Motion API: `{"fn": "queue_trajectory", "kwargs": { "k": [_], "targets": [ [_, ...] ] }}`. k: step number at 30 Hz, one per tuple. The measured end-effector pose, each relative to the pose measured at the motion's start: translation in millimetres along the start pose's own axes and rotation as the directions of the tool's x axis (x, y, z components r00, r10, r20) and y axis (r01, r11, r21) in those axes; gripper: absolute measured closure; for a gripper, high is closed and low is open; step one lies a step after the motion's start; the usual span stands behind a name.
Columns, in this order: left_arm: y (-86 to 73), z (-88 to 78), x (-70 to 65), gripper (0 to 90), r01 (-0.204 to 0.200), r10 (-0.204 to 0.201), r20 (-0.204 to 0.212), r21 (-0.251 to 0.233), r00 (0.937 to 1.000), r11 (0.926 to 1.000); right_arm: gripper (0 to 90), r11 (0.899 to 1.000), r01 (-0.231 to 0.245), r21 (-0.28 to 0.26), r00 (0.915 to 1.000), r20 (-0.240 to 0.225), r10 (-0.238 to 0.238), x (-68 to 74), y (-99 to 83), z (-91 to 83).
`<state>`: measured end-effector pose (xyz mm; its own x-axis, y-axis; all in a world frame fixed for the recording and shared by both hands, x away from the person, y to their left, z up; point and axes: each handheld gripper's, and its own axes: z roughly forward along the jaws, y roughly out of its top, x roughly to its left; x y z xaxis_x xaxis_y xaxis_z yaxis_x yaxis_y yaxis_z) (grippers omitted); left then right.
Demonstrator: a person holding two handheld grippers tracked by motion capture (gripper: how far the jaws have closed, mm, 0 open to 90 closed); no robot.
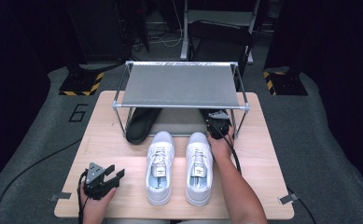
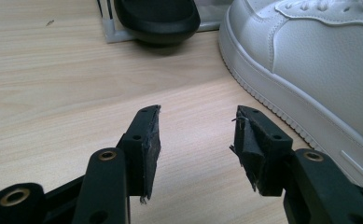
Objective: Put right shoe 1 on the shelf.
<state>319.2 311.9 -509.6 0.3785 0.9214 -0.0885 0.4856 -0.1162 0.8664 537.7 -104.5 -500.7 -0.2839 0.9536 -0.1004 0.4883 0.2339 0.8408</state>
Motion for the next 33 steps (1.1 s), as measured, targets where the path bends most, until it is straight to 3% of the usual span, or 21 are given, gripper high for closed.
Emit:
{"fn": "queue_trajectory", "kwargs": {
  "k": [1, 4, 8, 9, 18, 19, 22, 26, 33],
  "targets": [
    [-0.8, 0.5, -0.2, 50.5, 0.008, -0.008, -0.008, -0.017, 0.9999, 0.9998, 78.7, 0.999, -0.031, -0.021, 0.9993, -0.022, 0.031, 1.2, 0.4, -0.1],
    [-1.2, 0.4, 0.1, 50.4, 0.010, -0.010, -0.010, -0.016, 0.9999, 0.9998, 76.5, 0.999, -0.035, -0.012, 0.9991, -0.026, 0.034, 2.2, 1.6, -1.5],
    [-0.6, -0.3, 0.2, 50.5, 0.008, -0.008, -0.002, -0.002, 1.0000, 1.0000, 72.1, 1.000, -0.009, 0.000, 0.9999, -0.008, 0.009, 1.5, 0.4, -2.0],
    [-0.6, -0.2, 0.0, 50.5, 0.009, -0.009, -0.002, -0.003, 1.0000, 1.0000, 69.7, 1.000, 0.027, 0.003, 0.9996, -0.008, -0.027, 1.0, 0.6, -2.5],
    [-1.7, -0.5, 0.8, 50.3, 0.018, -0.018, -0.010, -0.013, 0.9998, 0.9998, 59.3, 1.000, 0.016, 0.009, 0.9998, -0.012, -0.016, 3.9, -0.2, -3.4],
    [-2.0, -0.5, 1.8, 50.2, 0.019, -0.020, -0.013, -0.014, 0.9997, 0.9997, 57.5, 1.000, -0.003, 0.010, 0.9999, -0.013, 0.003, 7.0, 0.6, -4.9],
    [-2.2, -1.3, 2.9, 50.3, 0.020, -0.020, -0.008, 0.001, 0.9998, 0.9998, 55.8, 1.000, 0.008, 0.010, 0.9999, -0.013, -0.008, 7.3, 1.3, -6.6],
    [-2.8, -0.8, 2.8, 50.3, 0.025, -0.025, -0.016, -0.014, 0.9996, 0.9996, 53.3, 1.000, 0.024, 0.000, 0.9997, -0.008, -0.024, 8.8, 3.1, -11.3],
    [-3.3, 1.1, 2.0, 50.2, 0.022, -0.022, -0.015, -0.011, 0.9996, 0.9997, 49.0, 1.000, 0.002, -0.014, 0.9998, -0.020, -0.002, 10.7, -0.9, -22.6]
  ]
}}
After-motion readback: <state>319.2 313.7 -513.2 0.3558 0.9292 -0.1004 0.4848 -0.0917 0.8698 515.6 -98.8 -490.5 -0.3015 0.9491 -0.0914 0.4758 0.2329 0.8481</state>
